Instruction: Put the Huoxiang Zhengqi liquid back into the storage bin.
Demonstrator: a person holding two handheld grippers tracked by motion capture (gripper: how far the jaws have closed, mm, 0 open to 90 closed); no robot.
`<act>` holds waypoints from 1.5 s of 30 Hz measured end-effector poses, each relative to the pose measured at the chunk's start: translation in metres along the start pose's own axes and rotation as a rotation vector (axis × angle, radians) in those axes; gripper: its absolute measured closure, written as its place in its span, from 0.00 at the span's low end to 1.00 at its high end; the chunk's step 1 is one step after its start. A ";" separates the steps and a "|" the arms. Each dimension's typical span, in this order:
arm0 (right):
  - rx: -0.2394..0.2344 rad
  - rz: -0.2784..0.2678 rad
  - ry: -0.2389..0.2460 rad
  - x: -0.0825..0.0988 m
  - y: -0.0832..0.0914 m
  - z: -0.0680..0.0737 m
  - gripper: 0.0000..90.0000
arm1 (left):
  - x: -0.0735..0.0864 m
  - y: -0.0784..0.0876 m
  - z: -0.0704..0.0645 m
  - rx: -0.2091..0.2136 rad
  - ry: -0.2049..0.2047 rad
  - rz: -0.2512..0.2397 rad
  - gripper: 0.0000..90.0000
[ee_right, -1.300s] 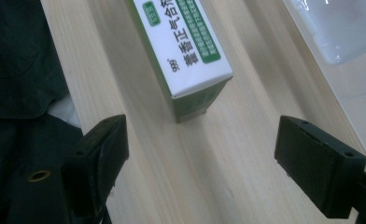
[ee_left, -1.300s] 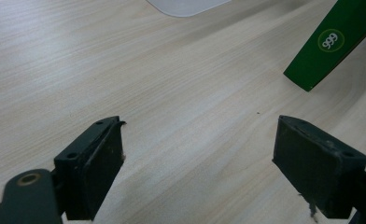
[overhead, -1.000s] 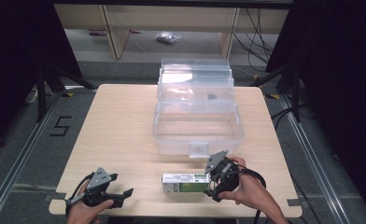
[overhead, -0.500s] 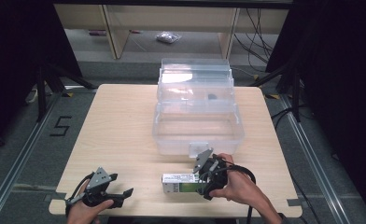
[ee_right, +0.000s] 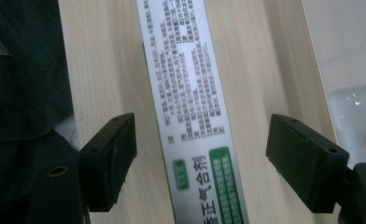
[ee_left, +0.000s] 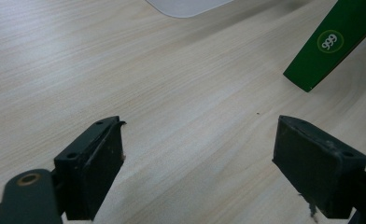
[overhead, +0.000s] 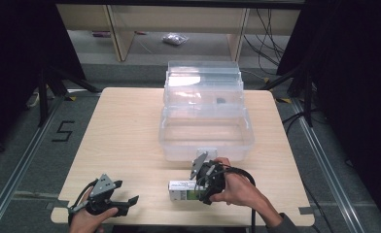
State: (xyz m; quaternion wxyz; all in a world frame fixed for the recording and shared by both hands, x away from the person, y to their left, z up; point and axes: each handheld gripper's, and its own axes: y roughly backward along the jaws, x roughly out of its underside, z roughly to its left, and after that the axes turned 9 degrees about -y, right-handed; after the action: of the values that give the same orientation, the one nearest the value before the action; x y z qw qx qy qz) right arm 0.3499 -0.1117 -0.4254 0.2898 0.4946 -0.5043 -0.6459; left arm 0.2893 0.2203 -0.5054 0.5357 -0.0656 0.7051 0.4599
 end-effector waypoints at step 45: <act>-0.048 0.134 0.100 -0.023 -0.029 0.000 0.66 | 0.000 0.001 0.000 0.002 0.002 -0.005 0.17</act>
State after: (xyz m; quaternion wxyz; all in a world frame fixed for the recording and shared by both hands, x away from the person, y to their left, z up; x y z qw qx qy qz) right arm 0.3612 -0.0825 -0.4448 0.3691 0.4840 -0.5056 -0.6115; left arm 0.2894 0.2208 -0.5047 0.5363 -0.0669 0.7059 0.4578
